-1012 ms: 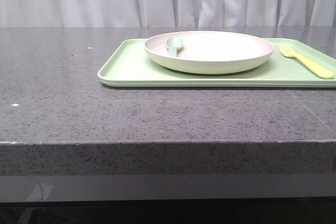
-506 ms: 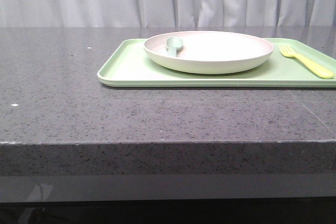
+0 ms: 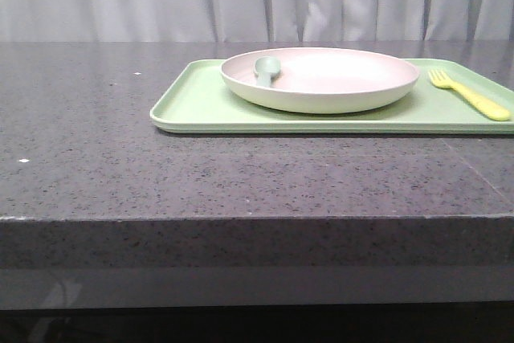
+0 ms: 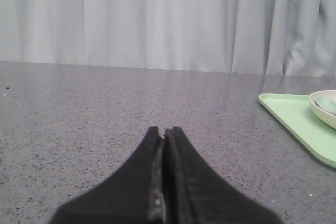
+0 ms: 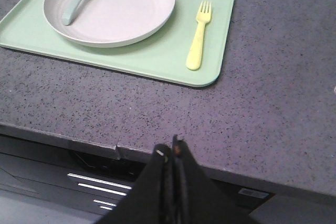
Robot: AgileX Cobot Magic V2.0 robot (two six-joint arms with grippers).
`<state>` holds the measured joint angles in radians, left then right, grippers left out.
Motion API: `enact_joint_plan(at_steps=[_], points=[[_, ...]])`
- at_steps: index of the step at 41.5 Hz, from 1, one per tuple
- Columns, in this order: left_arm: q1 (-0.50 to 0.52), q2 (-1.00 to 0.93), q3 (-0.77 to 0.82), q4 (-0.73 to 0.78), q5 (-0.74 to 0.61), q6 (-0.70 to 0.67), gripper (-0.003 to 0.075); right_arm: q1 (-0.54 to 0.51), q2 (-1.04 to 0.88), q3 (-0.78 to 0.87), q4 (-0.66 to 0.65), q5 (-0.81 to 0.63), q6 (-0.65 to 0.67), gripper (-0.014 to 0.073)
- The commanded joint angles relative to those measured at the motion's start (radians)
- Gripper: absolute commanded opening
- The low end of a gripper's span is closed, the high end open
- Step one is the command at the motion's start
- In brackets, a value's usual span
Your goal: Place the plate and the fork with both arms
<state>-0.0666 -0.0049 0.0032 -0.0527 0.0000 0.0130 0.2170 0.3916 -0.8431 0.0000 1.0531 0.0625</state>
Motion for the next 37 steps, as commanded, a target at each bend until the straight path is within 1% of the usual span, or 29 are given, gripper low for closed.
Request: enact_joint_plan(at_steps=[1,29,32,34,37], points=[[-0.009,-0.024,0.008,-0.006,-0.076,-0.003,-0.002,-0.001,0.006,-0.021,-0.02,-0.064,-0.011,-0.0088],[-0.009,-0.024,0.008,-0.006,-0.076,-0.003,-0.002,-0.001,0.006,-0.021,-0.02,-0.064,-0.011,-0.0088],[-0.009,-0.024,0.008,-0.006,-0.076,-0.003,-0.002,-0.004,-0.006,0.0,-0.02,-0.074,-0.011,-0.0088],[-0.009,-0.024,0.008,-0.006,-0.076,-0.003,-0.002,-0.022,-0.022,0.022,-0.02,-0.092,-0.011,-0.0088],[-0.009,-0.024,0.008,-0.006,-0.076,-0.003,-0.002,-0.054,-0.069,0.097,-0.019,-0.191,-0.011,-0.0088]])
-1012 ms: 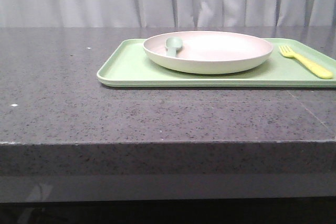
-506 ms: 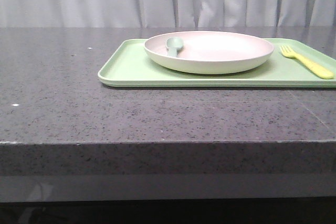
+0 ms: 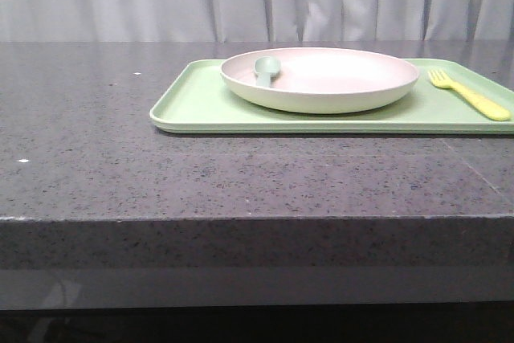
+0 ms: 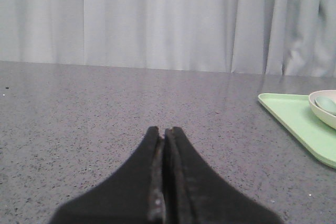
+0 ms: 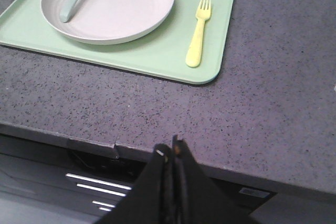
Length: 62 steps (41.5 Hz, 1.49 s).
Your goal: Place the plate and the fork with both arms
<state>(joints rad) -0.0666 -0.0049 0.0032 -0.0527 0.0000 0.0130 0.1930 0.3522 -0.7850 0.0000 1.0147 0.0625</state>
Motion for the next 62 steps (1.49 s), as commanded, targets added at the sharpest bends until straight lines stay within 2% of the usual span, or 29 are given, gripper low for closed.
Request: enact_joint_plan(at_steps=[1,14,22,62], points=[[-0.009,-0.024,0.008,-0.006,-0.076,-0.003,-0.002,-0.039,-0.044,0.067,-0.014,-0.19,-0.011,-0.0088],[-0.009,-0.024,0.008,-0.006,-0.076,-0.003,-0.002,-0.126,-0.285,0.605,0.0,-0.833,-0.011,-0.0088],[-0.009,-0.024,0.008,-0.006,-0.076,-0.003,-0.002,-0.131,-0.378,0.806,0.0,-1.074,-0.011,-0.0088],[-0.009,-0.023,0.008,-0.006,-0.076,-0.003,-0.002,-0.139,-0.38,0.807,0.0,-1.079,-0.011,-0.0088]])
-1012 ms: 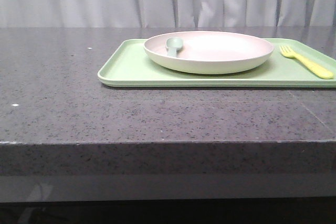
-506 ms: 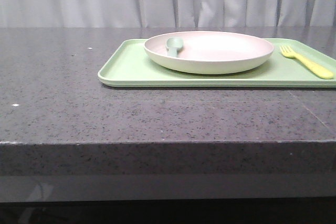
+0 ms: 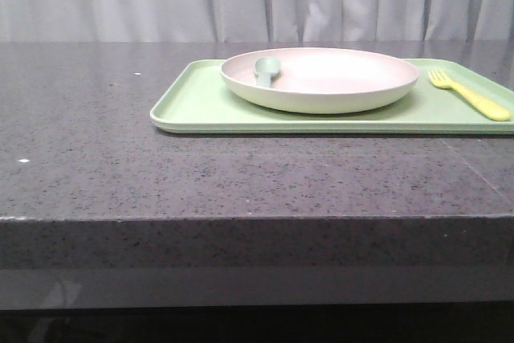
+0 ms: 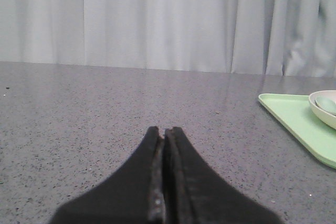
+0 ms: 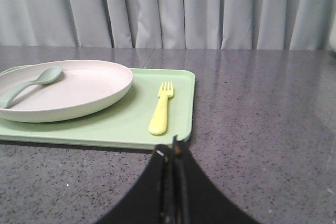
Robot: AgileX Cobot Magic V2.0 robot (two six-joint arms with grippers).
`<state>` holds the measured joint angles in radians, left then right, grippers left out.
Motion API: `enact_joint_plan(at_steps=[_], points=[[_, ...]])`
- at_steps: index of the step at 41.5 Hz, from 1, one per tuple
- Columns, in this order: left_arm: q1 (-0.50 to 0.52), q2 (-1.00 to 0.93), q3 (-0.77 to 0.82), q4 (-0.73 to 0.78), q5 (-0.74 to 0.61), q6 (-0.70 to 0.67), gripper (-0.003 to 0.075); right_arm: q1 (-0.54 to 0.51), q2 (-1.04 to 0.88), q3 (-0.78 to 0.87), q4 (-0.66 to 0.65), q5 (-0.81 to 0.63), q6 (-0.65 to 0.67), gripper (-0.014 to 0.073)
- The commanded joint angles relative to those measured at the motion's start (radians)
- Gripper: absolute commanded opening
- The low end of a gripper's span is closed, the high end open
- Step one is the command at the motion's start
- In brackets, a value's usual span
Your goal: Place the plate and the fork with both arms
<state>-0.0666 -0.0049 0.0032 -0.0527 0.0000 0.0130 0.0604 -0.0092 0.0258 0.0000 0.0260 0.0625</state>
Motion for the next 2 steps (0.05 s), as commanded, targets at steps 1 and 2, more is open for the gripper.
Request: enact_joint_plan(at_steps=[1,2], points=[[-0.009,-0.023,0.008,-0.006,-0.076,-0.003,-0.002,-0.006,-0.019,-0.004,0.0,-0.09,-0.011,-0.0088],[-0.009,-0.023,0.008,-0.006,-0.076,-0.003,-0.002,-0.006,-0.019,-0.004,0.0,-0.09,-0.011,-0.0088]])
